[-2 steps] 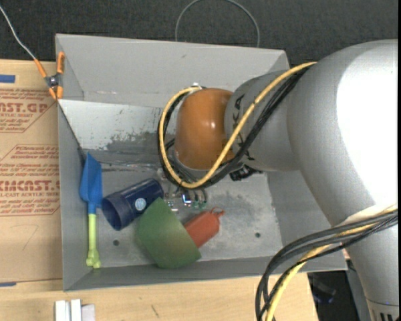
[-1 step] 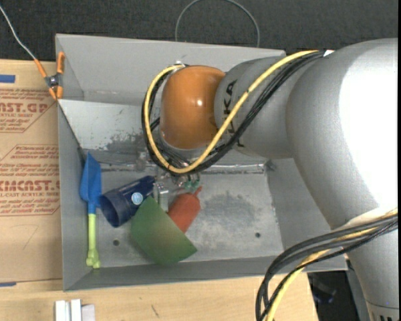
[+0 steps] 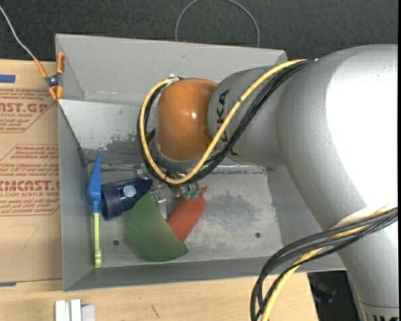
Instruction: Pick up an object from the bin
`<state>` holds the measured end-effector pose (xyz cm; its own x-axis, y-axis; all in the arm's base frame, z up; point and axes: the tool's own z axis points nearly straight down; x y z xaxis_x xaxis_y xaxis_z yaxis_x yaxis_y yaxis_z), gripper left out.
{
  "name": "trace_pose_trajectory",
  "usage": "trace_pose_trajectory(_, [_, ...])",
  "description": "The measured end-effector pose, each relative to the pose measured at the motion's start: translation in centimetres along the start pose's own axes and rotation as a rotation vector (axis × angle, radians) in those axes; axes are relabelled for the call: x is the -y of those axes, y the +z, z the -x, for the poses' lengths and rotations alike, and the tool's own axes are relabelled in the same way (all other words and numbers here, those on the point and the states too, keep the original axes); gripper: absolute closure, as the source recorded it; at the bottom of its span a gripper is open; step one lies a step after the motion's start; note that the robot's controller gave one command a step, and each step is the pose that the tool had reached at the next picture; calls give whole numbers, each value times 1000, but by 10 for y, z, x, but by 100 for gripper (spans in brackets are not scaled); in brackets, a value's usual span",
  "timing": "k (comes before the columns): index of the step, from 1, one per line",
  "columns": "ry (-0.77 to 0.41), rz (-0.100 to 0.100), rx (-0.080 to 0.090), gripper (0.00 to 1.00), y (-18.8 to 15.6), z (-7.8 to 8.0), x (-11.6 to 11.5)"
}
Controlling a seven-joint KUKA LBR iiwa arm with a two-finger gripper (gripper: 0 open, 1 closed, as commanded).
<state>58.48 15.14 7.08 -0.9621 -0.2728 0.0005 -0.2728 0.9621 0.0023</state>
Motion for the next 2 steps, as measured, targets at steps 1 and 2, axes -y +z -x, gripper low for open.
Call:
trace_pose_trajectory(1, [0, 0, 0, 100, 0, 0, 0])
trace_pose_trajectory(2, [0, 0, 1, 100, 0, 0, 0])
